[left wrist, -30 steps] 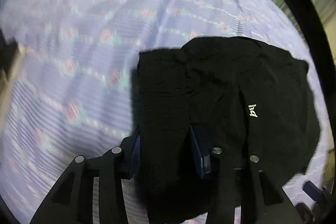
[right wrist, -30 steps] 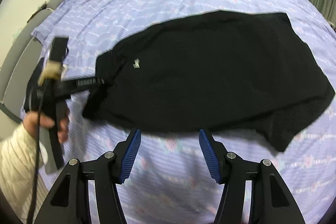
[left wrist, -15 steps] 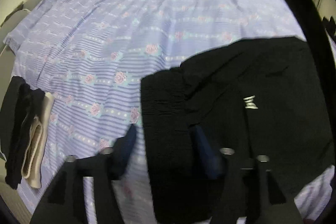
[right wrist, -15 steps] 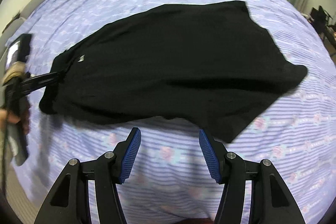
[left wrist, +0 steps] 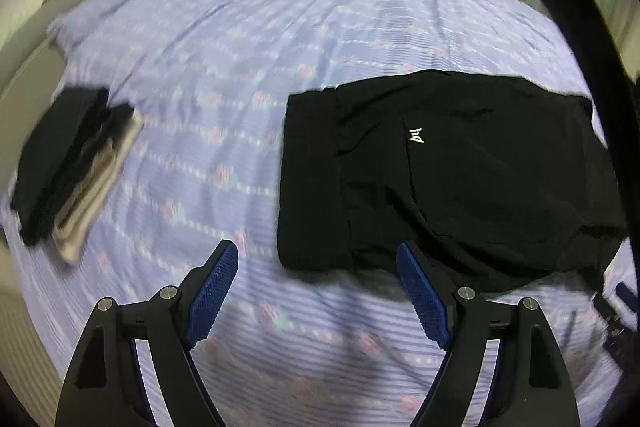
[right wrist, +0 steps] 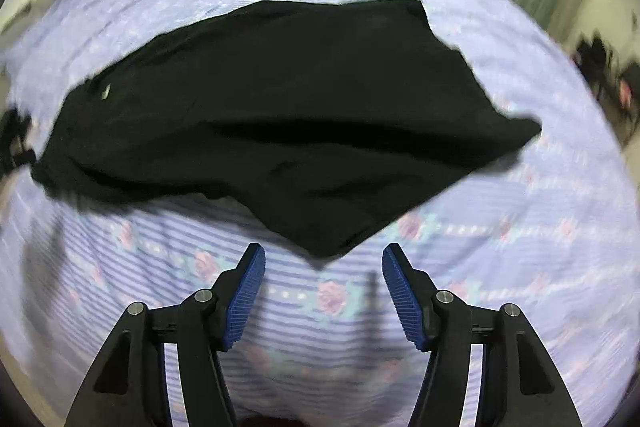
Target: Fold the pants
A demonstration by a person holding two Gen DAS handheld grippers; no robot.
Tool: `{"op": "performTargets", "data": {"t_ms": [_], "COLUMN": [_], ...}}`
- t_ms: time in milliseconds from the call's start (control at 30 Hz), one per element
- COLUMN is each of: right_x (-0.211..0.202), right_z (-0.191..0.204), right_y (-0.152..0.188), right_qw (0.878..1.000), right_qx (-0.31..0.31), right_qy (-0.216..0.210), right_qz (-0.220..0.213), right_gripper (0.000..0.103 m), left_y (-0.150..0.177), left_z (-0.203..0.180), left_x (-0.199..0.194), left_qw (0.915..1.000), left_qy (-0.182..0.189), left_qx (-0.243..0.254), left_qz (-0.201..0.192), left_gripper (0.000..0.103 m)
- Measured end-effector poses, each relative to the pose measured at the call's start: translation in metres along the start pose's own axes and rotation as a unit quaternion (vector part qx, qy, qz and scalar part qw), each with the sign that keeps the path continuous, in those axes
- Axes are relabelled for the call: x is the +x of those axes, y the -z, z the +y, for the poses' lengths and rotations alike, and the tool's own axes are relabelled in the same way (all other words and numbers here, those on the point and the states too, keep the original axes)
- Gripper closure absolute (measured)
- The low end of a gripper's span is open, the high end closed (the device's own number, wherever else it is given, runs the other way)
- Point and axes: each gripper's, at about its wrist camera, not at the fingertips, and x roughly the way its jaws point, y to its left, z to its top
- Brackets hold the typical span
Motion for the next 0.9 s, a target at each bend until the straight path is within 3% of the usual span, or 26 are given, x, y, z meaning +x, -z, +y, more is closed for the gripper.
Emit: {"op": "performTargets", "data": {"t_ms": [167, 300, 333, 433, 500, 567, 600, 633, 800, 900], "right_x": [0.010, 0.026, 0.029, 0.033, 0.037, 0.043, 0.041, 0.038, 0.008, 0.023], "right_z": [0.033, 0.049, 0.050, 0.049, 0.048, 0.047, 0.047, 0.046, 0.049, 0.050], "right_y": [-0.004, -0.006, -0.007, -0.013, -0.021, -0.023, -0.021, -0.019, -0.003, 0.001], "right_qw": [0.987, 0.978, 0.976, 0.969, 0.968, 0.962, 0.957, 0.953, 0.934, 0.936], "right_qx": [-0.145, -0.195, -0.200, -0.218, -0.225, -0.242, -0.261, -0.274, -0.324, -0.319], "right_qy": [0.069, 0.078, 0.088, 0.114, 0.114, 0.124, 0.127, 0.131, 0.147, 0.145], "right_qz": [-0.015, -0.001, 0.001, -0.002, 0.002, 0.011, 0.013, 0.014, 0.024, 0.042], "right_gripper": [0.041, 0.042, 0.043, 0.062, 0.079, 0.095, 0.098, 0.098, 0.099, 0.098], "left_y": [0.001, -0.001, -0.001, 0.005, 0.007, 0.007, 0.005, 0.002, 0.003, 0.010], "left_z": [0.016, 0.019, 0.020, 0.032, 0.034, 0.030, 0.027, 0.024, 0.009, 0.011], "left_x": [0.013, 0.036, 0.044, 0.064, 0.071, 0.071, 0.068, 0.062, 0.043, 0.052], "left_qw": [0.9897, 0.9755, 0.9728, 0.9508, 0.9430, 0.9487, 0.9550, 0.9618, 0.9840, 0.9833], "left_qy": [0.065, 0.102, 0.096, 0.113, 0.121, 0.112, 0.104, 0.094, 0.060, 0.059], "left_qx": [-0.120, -0.185, -0.199, -0.272, -0.294, -0.280, -0.263, -0.243, -0.156, -0.154], "left_qz": [0.042, 0.061, 0.070, 0.095, 0.098, 0.096, 0.091, 0.084, 0.061, 0.078], "left_gripper": [0.022, 0.022, 0.022, 0.022, 0.027, 0.045, 0.060, 0.066, 0.067, 0.066]}}
